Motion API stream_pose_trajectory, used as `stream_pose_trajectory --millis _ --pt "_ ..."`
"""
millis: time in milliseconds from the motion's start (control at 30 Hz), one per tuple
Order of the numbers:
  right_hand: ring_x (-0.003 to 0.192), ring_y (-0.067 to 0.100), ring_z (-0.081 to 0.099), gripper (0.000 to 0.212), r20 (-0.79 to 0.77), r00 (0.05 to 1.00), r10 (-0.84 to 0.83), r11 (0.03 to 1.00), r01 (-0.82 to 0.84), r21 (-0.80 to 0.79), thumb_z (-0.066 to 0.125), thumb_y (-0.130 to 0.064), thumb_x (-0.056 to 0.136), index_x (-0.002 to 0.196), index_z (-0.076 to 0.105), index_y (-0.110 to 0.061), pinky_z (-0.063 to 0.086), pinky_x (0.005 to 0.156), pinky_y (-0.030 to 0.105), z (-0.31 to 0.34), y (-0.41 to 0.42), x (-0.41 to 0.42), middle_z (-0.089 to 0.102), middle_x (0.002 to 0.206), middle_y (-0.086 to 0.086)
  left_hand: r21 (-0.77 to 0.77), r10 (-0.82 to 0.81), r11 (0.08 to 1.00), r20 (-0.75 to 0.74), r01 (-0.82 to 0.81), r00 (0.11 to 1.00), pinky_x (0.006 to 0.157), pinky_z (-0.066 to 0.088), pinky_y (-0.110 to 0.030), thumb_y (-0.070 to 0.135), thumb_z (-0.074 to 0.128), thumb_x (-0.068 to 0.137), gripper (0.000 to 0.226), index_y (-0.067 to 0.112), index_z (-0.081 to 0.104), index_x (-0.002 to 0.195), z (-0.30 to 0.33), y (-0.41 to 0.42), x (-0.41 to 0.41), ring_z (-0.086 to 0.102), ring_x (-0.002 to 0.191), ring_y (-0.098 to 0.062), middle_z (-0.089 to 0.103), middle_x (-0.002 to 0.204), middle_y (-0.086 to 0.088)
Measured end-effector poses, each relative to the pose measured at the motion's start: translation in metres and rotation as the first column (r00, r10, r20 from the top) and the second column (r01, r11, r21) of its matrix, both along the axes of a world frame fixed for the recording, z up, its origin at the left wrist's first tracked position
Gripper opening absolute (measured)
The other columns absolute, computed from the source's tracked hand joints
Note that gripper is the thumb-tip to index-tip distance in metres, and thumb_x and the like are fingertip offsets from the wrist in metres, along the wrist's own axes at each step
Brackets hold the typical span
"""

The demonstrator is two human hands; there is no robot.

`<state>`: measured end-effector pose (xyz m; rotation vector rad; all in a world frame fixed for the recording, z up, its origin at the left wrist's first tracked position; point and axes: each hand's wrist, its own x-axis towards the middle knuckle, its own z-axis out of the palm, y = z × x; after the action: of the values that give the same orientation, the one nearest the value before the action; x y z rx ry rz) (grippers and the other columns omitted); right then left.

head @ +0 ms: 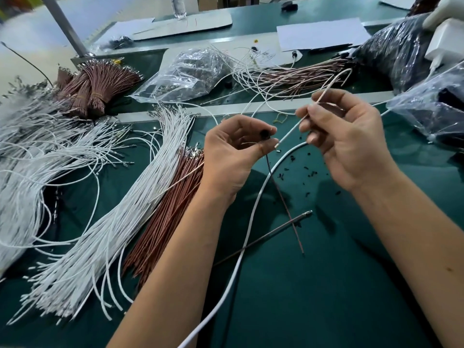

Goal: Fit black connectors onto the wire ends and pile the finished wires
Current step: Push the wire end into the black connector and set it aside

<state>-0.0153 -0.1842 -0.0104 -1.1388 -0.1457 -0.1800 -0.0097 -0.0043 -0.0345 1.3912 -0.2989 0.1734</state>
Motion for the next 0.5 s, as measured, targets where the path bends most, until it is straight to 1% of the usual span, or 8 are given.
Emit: stream_pose_trajectory --millis 100,200,267,333,367,433,500 --pt "0.069 0.015 0.068 0.009 0.074 0.997 -0.03 1.0 0.03 0.004 0.061 0.001 0.098 0.101 0.062 -0.007 0.05 0.053 0.018 0.003 -0.003 -0.001 0.076 0.087 0.008 0.008 -0.042 0.999 -0.05 0.043 0.998 0.082 0.057 -0.026 -0.011 0.079 0.076 0.027 0.005 0.074 0.096 -0.001 0.0 0.001 0.074 0.087 -0.018 0.078 0.091 -0.009" --pt "0.07 0.016 0.07 0.007 0.117 0.988 -0.099 0.994 0.103 -0.03 0.064 -0.002 0.098 0.102 0.062 -0.008 0.05 0.052 0.018 0.004 -0.006 -0.001 0.075 0.088 0.009 0.004 -0.127 0.992 -0.101 0.128 0.987 0.082 0.055 -0.021 -0.011 0.074 0.082 0.029 0.0 0.073 0.109 -0.001 -0.001 0.0 0.074 0.09 -0.016 0.078 0.095 -0.013" --pt "0.07 0.016 0.071 0.007 0.134 0.982 -0.137 0.988 0.145 -0.053 0.066 -0.004 0.098 0.102 0.062 -0.008 0.05 0.051 0.019 0.004 -0.008 0.0 0.075 0.089 0.009 -0.003 -0.18 0.983 -0.15 0.182 0.972 0.08 0.054 -0.021 -0.007 0.071 0.087 0.029 0.0 0.071 0.115 0.0 -0.001 -0.001 0.072 0.084 -0.013 0.078 0.098 -0.014" --pt "0.07 0.016 0.071 0.006 0.131 0.979 -0.158 0.984 0.167 -0.058 0.067 -0.005 0.098 0.101 0.063 -0.008 0.049 0.051 0.019 0.003 -0.009 0.001 0.076 0.089 0.008 -0.014 -0.225 0.974 -0.214 0.228 0.951 0.075 0.053 -0.021 0.0 0.07 0.09 0.026 0.006 0.07 0.116 0.002 -0.002 -0.002 0.066 0.076 -0.013 0.078 0.099 -0.014" --pt "0.07 0.016 0.071 0.006 0.125 0.978 -0.166 0.983 0.174 -0.058 0.067 -0.005 0.098 0.101 0.063 -0.008 0.049 0.051 0.019 0.003 -0.01 0.001 0.076 0.088 0.007 -0.044 -0.252 0.968 -0.247 0.249 0.936 0.072 0.052 -0.021 0.004 0.071 0.09 0.025 0.007 0.069 0.114 0.003 -0.002 -0.003 0.064 0.073 -0.013 0.077 0.099 -0.015" --pt "0.07 0.015 0.071 0.005 0.11 0.979 -0.173 0.983 0.18 -0.049 0.066 -0.005 0.098 0.1 0.063 -0.008 0.049 0.051 0.018 0.003 -0.011 0.001 0.076 0.087 0.006 -0.129 -0.301 0.953 -0.301 0.275 0.905 0.066 0.051 -0.019 0.011 0.073 0.085 0.026 0.006 0.063 0.109 0.006 -0.001 -0.004 0.062 0.07 -0.014 0.076 0.1 -0.018" --pt "0.069 0.014 0.071 0.005 0.093 0.982 -0.166 0.985 0.17 -0.029 0.065 -0.004 0.099 0.098 0.063 -0.009 0.048 0.052 0.018 0.003 -0.012 0.002 0.076 0.085 0.004 -0.181 -0.346 0.936 -0.341 0.301 0.874 0.063 0.05 -0.019 0.014 0.074 0.08 0.027 0.007 0.061 0.103 0.007 0.001 -0.005 0.061 0.068 -0.015 0.076 0.1 -0.02"
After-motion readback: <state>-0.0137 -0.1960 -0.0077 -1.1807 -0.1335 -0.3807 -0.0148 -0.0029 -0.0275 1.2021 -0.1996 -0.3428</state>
